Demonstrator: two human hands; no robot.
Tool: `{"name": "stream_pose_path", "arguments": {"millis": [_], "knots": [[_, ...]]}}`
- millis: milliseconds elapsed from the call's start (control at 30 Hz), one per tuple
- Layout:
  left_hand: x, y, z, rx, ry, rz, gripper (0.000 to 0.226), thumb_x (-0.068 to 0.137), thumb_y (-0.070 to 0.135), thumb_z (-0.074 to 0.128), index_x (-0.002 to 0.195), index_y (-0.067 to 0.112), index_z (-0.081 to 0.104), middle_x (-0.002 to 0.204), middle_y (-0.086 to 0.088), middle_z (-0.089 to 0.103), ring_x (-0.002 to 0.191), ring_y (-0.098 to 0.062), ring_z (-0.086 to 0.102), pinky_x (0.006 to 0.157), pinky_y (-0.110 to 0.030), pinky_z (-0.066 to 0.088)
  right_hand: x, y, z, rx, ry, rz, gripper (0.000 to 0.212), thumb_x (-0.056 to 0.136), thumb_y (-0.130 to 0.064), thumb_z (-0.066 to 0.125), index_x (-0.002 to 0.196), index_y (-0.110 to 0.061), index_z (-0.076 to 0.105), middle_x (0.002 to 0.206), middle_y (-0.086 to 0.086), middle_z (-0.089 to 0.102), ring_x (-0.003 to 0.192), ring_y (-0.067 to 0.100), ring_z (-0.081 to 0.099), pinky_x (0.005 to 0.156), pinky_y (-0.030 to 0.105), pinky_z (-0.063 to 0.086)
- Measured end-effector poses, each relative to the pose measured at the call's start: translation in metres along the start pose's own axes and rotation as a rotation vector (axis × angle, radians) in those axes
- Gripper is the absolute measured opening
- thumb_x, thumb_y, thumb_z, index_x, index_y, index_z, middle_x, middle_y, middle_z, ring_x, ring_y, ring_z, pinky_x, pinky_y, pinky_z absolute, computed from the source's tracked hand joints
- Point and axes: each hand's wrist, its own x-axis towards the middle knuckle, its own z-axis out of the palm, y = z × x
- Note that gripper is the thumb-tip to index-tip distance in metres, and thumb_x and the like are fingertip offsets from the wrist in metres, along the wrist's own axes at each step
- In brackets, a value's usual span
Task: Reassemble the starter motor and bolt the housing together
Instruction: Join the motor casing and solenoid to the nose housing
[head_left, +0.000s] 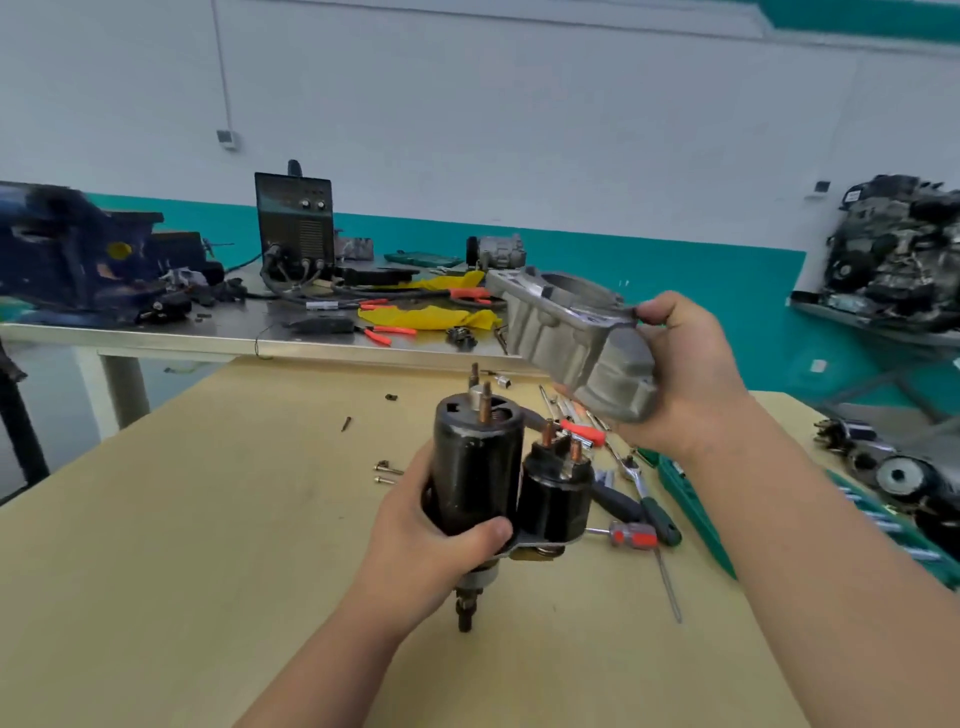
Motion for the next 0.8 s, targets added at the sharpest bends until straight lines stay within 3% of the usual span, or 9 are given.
{"name": "stream_pose_path", "arguments": {"millis": [133,267,333,400,500,600,700,800], "knots": [[0.002,0.001,0.006,-0.011,-0.052,-0.026,0.05,0.061,0.019,0.078,0.108,0.031,0.063,0.08,0.004,0.067,0.066,-0.013,0.063,0.057,-0.024,0.051,0.004,-0.003,0.01,-0.152,-0.02,0.102,0.037,0.068,-0.029,0.047,0.07,-0.007,0.077,0.082,0.012,0.072,0.067,0.025,0.069,0.06,0.034,0.057],[0.004,-0.001,0.008,-0.043,-0.087,-0.029,0.054,0.064,0.014,0.077,0.113,0.031,0.061,0.079,0.003,0.067,0.062,-0.016,0.062,0.054,-0.03,0.052,0.005,-0.006,0.011,-0.24,-0.047,0.174,0.034,0.069,-0.035,0.055,0.077,-0.01,0.077,0.084,0.011,0.072,0.069,0.024,0.069,0.064,0.033,0.058],[0.005,-0.003,0.008,-0.051,-0.105,-0.023,0.054,0.066,0.012,0.077,0.114,0.03,0.061,0.079,0.002,0.066,0.061,-0.017,0.061,0.054,-0.031,0.052,0.005,-0.008,0.011,-0.272,-0.113,0.187,0.045,0.072,-0.05,0.061,0.086,-0.01,0.077,0.092,0.011,0.073,0.08,0.025,0.071,0.071,0.036,0.059],[0.006,-0.004,0.009,-0.074,-0.118,-0.04,0.056,0.067,0.01,0.078,0.117,0.028,0.06,0.077,0.002,0.064,0.059,-0.02,0.059,0.052,-0.033,0.049,0.005,-0.008,0.01,-0.309,-0.168,0.189,0.048,0.073,-0.056,0.062,0.084,-0.012,0.079,0.093,0.01,0.074,0.084,0.023,0.072,0.071,0.034,0.058],[0.005,-0.006,0.009,-0.076,-0.118,-0.047,0.056,0.067,0.009,0.077,0.117,0.028,0.059,0.078,0.001,0.064,0.06,-0.02,0.059,0.052,-0.031,0.048,0.005,-0.011,0.011,-0.364,-0.138,0.169,0.03,0.075,-0.039,0.062,0.067,-0.015,0.078,0.075,0.005,0.073,0.066,0.019,0.07,0.06,0.028,0.057],[0.006,-0.005,0.009,-0.09,-0.129,-0.052,0.056,0.068,0.008,0.076,0.118,0.027,0.059,0.077,0.0,0.065,0.059,-0.021,0.057,0.051,-0.031,0.047,0.005,-0.018,0.012,-0.382,-0.076,0.153,0.025,0.075,-0.034,0.06,0.083,-0.012,0.07,0.071,0.007,0.07,0.057,0.019,0.066,0.053,0.026,0.055],[0.008,-0.004,0.011,-0.104,-0.146,-0.069,0.057,0.069,0.006,0.075,0.121,0.024,0.057,0.078,0.0,0.064,0.059,-0.022,0.056,0.052,-0.031,0.046,0.005,-0.022,0.013,-0.398,-0.032,0.131,0.029,0.09,-0.03,0.048,0.099,-0.005,0.06,0.081,0.014,0.066,0.05,0.021,0.063,0.041,0.024,0.049],[0.008,-0.004,0.011,-0.101,-0.144,-0.06,0.055,0.069,0.008,0.075,0.119,0.023,0.058,0.077,0.001,0.063,0.057,-0.02,0.055,0.052,-0.03,0.046,0.008,-0.022,0.013,-0.546,0.002,0.152,0.025,0.093,-0.029,0.048,0.083,-0.011,0.06,0.066,0.007,0.067,0.049,0.018,0.063,0.046,0.026,0.053]]}}
